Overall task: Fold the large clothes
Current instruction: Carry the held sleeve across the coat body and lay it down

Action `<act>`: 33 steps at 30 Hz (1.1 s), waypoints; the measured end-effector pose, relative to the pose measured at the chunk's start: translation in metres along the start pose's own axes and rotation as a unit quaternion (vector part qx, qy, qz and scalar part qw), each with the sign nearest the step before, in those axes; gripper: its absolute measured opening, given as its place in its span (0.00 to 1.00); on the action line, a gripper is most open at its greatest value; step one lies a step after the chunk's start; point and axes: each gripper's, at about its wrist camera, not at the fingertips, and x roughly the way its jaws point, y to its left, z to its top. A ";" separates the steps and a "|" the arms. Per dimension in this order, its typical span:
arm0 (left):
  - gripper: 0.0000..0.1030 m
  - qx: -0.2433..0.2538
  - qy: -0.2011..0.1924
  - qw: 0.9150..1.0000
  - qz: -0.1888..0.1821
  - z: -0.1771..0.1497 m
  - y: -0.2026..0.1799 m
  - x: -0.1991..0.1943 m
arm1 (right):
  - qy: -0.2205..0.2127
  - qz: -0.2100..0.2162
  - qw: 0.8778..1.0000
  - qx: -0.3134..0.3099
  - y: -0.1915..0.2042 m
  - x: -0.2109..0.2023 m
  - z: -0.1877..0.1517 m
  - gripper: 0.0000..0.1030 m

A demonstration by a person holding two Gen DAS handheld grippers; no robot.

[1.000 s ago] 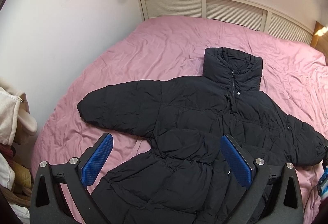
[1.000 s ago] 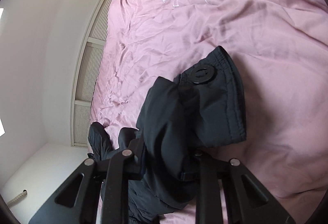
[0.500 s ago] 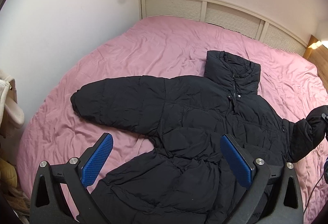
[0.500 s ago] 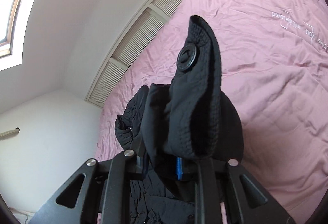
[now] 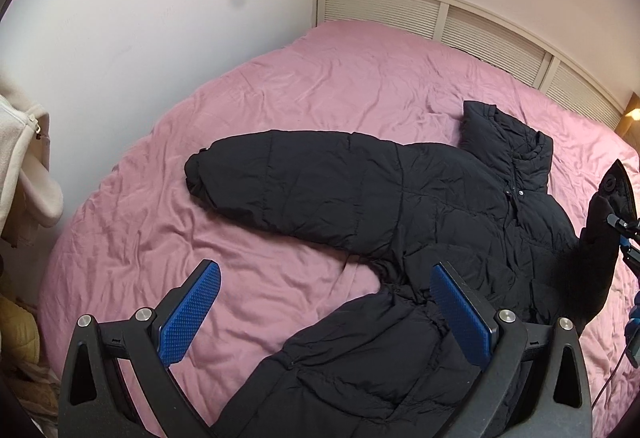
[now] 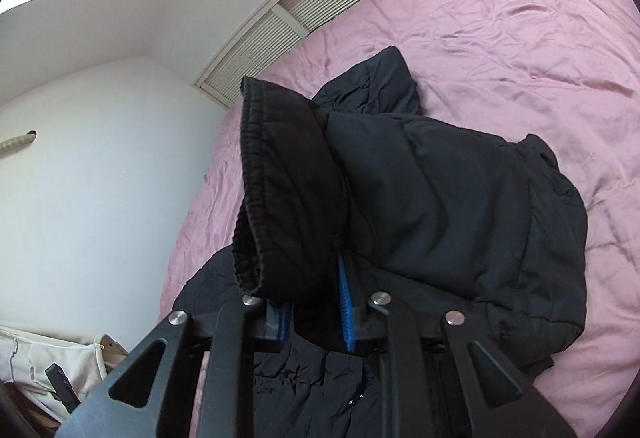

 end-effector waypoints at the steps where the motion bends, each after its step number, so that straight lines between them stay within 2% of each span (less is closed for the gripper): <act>1: 0.99 -0.003 0.001 1.000 0.002 0.000 0.008 0.002 | 0.008 -0.004 1.000 -0.003 0.004 0.008 -0.005 0.18; 4: 0.99 -0.013 0.003 1.000 0.008 -0.001 0.026 0.007 | 0.028 -0.020 0.999 -0.012 0.015 0.026 -0.026 0.18; 11: 0.99 -0.024 0.015 1.000 0.010 -0.007 0.052 0.019 | 0.067 -0.092 0.992 -0.045 0.016 0.067 -0.047 0.18; 19: 0.99 -0.024 0.018 0.999 0.015 -0.010 0.073 0.025 | 0.108 -0.130 0.982 -0.078 0.018 0.101 -0.076 0.18; 26: 0.99 -0.035 0.014 0.999 0.012 -0.013 0.085 0.027 | 0.138 -0.147 0.973 -0.116 0.021 0.093 -0.102 0.19; 33: 0.99 -0.017 -0.007 1.000 0.011 -0.011 0.077 0.023 | 0.159 -0.169 0.957 -0.174 0.030 0.080 -0.126 0.19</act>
